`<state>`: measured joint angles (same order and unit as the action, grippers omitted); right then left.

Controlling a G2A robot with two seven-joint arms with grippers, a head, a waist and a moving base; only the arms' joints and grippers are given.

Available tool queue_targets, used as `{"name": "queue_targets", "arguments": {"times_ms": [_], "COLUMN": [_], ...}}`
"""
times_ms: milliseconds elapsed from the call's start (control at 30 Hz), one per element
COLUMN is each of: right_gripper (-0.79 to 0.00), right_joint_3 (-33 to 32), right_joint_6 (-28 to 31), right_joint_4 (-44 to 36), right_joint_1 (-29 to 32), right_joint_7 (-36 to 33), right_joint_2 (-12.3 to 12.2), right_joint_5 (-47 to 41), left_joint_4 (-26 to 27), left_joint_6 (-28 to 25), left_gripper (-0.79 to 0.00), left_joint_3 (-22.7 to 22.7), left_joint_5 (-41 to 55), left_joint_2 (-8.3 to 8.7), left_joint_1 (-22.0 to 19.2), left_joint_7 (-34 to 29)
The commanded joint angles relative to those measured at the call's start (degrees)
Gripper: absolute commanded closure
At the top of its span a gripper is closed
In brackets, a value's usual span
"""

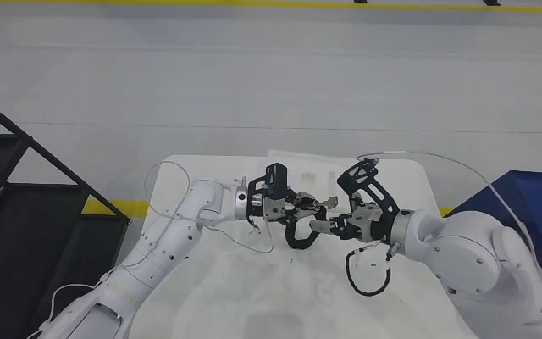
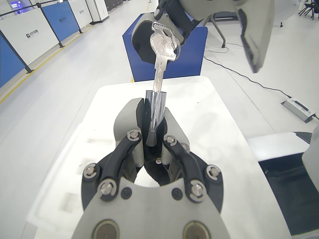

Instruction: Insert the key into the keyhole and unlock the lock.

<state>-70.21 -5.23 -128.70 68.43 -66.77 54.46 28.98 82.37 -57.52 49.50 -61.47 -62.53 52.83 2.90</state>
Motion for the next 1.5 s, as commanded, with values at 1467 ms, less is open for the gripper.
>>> {"name": "queue_targets", "arguments": {"times_ms": [1467], "right_gripper": [-0.785], "right_joint_3": [-0.1], "right_joint_6": [38.2], "right_joint_4": [-0.5], "right_joint_1": [1.9], "right_joint_7": [3.9], "right_joint_2": [-2.2], "right_joint_5": [4.6], "left_joint_4": [-1.9], "left_joint_6": [-0.5], "left_gripper": [0.000], "left_joint_3": [-8.8], "left_joint_5": [20.7], "left_joint_2": [3.38], "left_joint_1": [-7.7], "left_joint_7": [-15.2]}}
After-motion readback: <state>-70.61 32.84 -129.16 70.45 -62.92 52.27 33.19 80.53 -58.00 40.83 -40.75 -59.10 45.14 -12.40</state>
